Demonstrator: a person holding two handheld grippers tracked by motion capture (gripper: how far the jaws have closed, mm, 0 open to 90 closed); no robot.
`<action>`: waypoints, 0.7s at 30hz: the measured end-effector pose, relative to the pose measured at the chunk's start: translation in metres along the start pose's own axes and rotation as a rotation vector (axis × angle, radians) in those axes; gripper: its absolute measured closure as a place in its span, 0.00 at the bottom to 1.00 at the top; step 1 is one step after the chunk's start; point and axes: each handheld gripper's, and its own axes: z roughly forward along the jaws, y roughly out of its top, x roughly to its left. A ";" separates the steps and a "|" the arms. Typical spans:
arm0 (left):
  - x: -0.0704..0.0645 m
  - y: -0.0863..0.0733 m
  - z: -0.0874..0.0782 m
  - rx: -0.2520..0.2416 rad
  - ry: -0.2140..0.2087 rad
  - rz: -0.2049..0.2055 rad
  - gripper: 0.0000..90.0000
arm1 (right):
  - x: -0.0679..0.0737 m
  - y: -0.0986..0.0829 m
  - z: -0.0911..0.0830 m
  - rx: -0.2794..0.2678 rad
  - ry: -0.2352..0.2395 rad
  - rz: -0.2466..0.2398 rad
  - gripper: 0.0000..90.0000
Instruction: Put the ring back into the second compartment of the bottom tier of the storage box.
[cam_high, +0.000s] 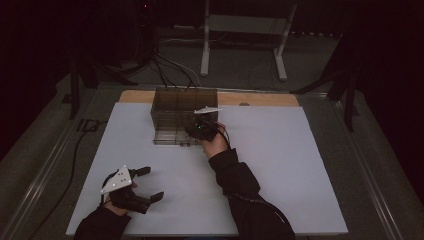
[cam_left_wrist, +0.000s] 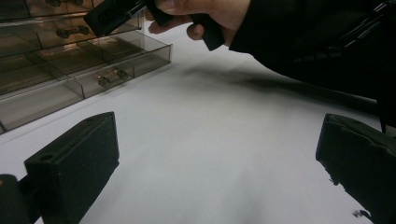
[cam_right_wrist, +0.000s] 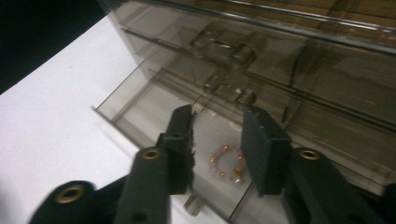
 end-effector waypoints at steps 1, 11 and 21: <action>0.000 0.000 0.000 0.000 -0.001 0.001 0.01 | 0.001 0.000 -0.002 -0.002 0.002 -0.009 0.65; 0.000 0.000 0.001 0.004 0.001 0.003 0.01 | 0.007 -0.001 -0.019 -0.010 0.040 -0.030 0.52; 0.000 0.000 0.003 0.009 0.005 -0.002 0.01 | 0.013 -0.004 -0.037 -0.012 0.085 -0.066 0.33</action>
